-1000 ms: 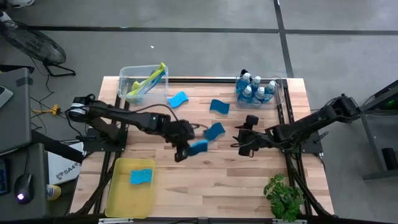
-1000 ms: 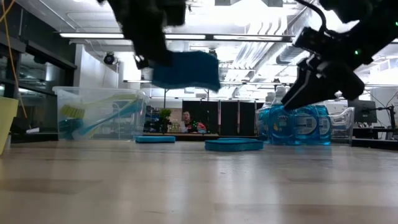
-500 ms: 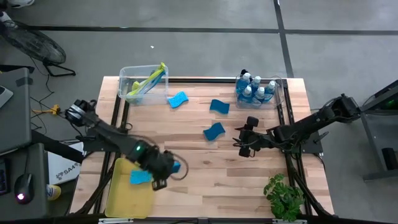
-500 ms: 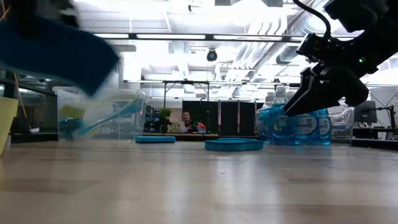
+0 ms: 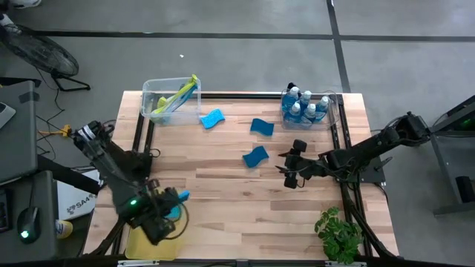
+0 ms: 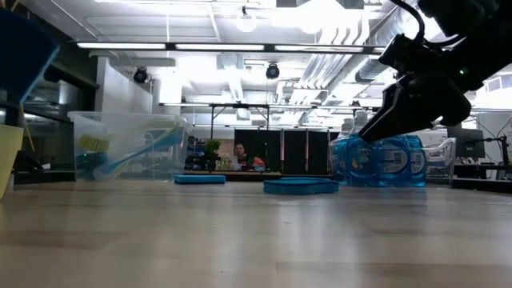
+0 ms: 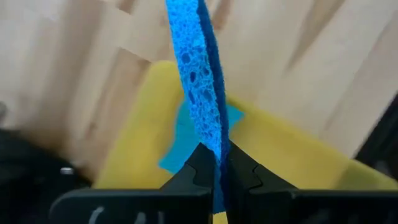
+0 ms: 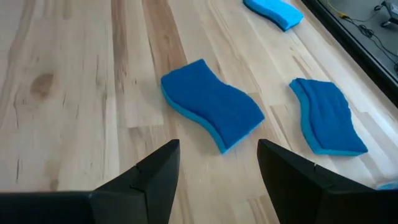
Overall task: Pick & Place Kitchen Sink Supplies
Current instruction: Put the bottom sponge into the yellow bin
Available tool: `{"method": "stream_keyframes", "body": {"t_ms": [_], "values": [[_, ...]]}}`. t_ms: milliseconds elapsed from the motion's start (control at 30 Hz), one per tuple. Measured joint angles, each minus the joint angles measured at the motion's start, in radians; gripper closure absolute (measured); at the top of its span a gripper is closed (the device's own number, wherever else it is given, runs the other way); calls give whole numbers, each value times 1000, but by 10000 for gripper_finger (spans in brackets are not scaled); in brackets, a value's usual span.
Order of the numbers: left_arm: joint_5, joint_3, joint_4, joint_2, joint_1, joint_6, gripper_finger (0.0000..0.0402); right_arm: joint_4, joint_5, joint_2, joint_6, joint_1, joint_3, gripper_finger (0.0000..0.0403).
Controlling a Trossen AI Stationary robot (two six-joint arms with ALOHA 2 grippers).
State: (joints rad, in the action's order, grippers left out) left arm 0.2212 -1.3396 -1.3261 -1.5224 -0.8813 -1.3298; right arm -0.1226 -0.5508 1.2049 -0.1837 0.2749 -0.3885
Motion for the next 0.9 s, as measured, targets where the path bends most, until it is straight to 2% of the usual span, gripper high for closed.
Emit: {"method": "stream_keyframes", "body": {"t_ms": [133, 333, 533, 767, 900], "values": [[75, -6, -125, -6, -84, -62, 401, -8, 5, 0, -2, 0, 0, 194], [70, -6, -186, -66, -157, -91, 401, -10, 6, 0, 0, 0, 0, 194], [5, -6, -199, -157, -175, -89, 401, -10, 6, 0, 0, 0, 0, 194], [-12, -6, -200, -269, -173, 37, 401, -10, 6, 0, 0, 0, 0, 194], [-22, -5, -191, -304, -173, 46, 399, -10, 11, 0, 0, 0, 0, 194]]}}
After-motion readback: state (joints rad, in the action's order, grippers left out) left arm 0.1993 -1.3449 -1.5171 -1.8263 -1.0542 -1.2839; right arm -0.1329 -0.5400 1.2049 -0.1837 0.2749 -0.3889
